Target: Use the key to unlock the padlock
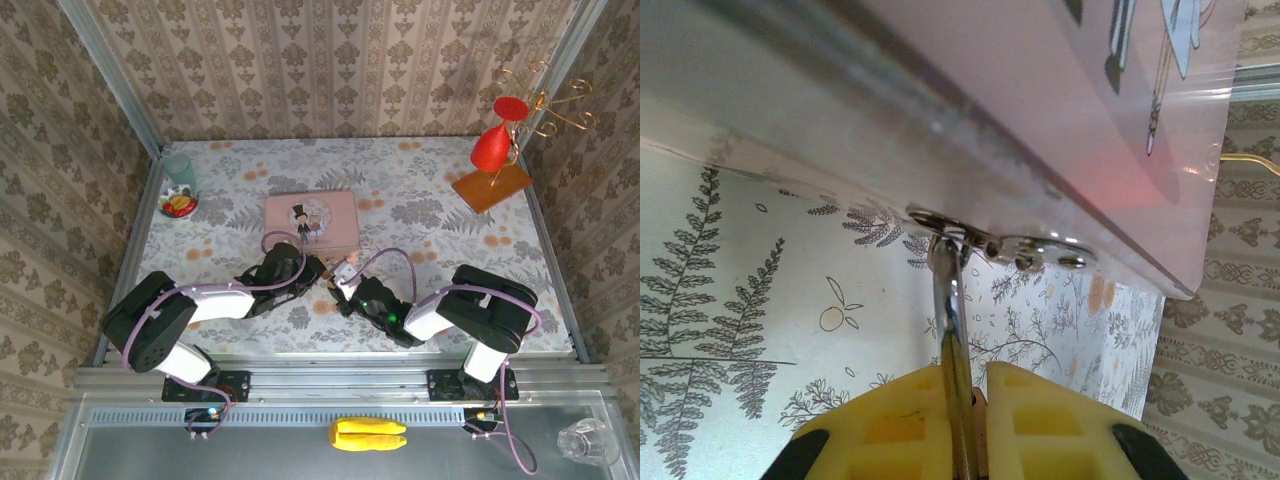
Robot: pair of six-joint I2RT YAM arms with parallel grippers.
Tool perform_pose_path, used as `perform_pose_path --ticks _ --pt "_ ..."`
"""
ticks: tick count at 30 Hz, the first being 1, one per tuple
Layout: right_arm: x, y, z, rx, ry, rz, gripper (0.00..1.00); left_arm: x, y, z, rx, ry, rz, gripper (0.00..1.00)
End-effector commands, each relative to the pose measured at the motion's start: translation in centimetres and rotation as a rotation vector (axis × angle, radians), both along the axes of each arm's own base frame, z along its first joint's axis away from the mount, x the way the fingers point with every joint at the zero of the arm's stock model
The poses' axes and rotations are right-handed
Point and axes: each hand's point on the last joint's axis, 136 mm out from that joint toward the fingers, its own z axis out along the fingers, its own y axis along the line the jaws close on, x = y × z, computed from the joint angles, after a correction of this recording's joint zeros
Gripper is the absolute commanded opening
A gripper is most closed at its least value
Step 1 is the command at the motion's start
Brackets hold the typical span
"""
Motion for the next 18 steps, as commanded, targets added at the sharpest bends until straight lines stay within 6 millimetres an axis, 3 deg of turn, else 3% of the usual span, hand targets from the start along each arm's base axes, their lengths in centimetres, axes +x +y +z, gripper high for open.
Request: perform_pose_path --ticks 1,8,18 --pt "1.2 0.1 2.1 0.151 0.072 -0.086 0.08 0.9 -2.3 3.5 -0.089 -0.097 -0.037 0.07" --pt "0.8 -0.1 1.3 0.333 0.315 -0.137 0.06 0.9 -1.8 2.4 -0.039 -0.079 -0.027 0.13" --pt "0.3 0.5 1.5 0.474 0.435 -0.158 0.02 0.8 -1.4 0.7 0.001 -0.035 -0.017 0.39"
